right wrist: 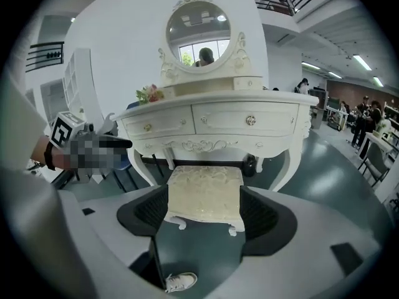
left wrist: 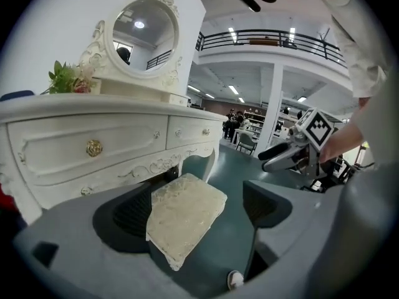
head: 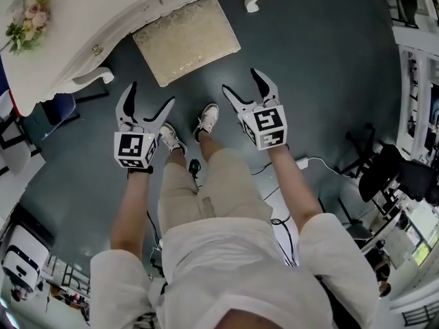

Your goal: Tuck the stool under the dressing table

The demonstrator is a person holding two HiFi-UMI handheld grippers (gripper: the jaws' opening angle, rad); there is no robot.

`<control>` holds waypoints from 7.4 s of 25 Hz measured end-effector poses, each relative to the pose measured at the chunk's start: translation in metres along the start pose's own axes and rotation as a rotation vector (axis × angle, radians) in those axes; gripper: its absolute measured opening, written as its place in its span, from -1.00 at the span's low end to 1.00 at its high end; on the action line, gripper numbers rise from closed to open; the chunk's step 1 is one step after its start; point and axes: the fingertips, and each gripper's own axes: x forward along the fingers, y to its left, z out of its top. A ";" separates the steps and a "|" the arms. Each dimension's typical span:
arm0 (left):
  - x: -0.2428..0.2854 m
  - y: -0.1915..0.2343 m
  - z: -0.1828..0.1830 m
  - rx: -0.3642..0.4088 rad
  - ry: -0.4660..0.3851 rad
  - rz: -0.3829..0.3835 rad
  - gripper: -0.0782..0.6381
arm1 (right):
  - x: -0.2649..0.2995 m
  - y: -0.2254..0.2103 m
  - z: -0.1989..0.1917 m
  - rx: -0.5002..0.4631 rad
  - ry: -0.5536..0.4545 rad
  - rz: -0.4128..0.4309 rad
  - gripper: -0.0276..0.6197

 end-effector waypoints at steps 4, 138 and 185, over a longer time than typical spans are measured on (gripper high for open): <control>0.026 0.012 -0.046 0.005 0.067 0.007 0.49 | 0.044 -0.011 -0.039 -0.023 0.087 0.010 0.15; 0.215 0.231 -0.179 -0.146 0.172 0.265 0.44 | 0.368 -0.113 -0.030 -0.325 0.302 -0.080 0.23; -0.078 0.084 0.068 -0.218 -0.164 0.018 -0.73 | -0.044 0.032 0.115 0.049 -0.079 -0.190 -0.92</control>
